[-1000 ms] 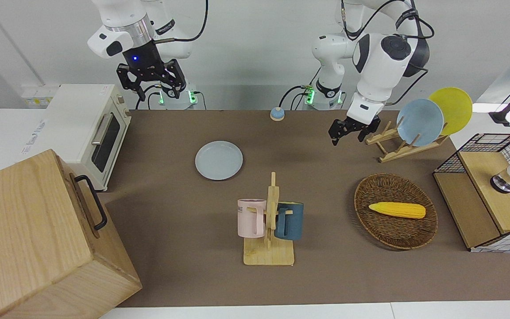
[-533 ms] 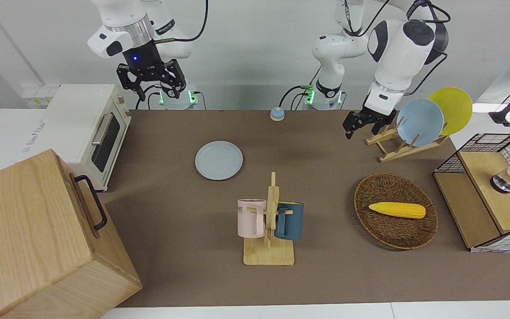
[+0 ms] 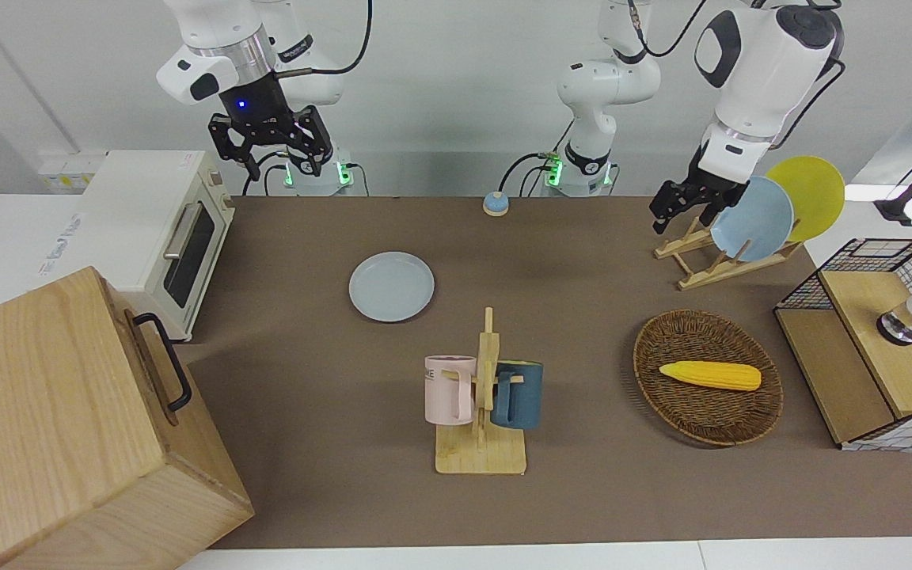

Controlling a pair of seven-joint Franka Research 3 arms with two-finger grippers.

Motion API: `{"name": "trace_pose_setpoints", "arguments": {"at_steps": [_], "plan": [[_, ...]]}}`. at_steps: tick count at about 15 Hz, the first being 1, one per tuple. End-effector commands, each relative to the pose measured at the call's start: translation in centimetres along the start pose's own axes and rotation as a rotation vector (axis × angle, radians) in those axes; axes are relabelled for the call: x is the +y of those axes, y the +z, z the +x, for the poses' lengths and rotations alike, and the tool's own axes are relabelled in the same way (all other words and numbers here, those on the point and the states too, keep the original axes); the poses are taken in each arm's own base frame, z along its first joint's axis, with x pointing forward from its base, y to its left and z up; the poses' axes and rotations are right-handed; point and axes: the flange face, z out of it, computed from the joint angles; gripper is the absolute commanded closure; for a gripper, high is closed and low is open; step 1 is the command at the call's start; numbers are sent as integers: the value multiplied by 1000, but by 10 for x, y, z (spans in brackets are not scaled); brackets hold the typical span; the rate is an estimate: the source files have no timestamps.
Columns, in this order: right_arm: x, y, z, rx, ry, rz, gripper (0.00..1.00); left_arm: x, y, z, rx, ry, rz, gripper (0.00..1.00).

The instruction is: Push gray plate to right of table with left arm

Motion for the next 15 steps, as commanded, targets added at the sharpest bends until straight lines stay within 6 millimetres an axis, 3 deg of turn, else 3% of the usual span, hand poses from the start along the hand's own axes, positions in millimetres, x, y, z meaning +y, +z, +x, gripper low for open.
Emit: {"name": "trace_pose_setpoints", "arguments": {"at_steps": [1,5,15], "plan": [[0,-3,1,0,3,18,5,-1,-36,0,5,30,36,7],[0,-3,1,0,3,18,5,-13,-54,1,10,11,21,7],[0,-3,1,0,3,18,5,-1,-55,-3,16,21,25,7]]}}
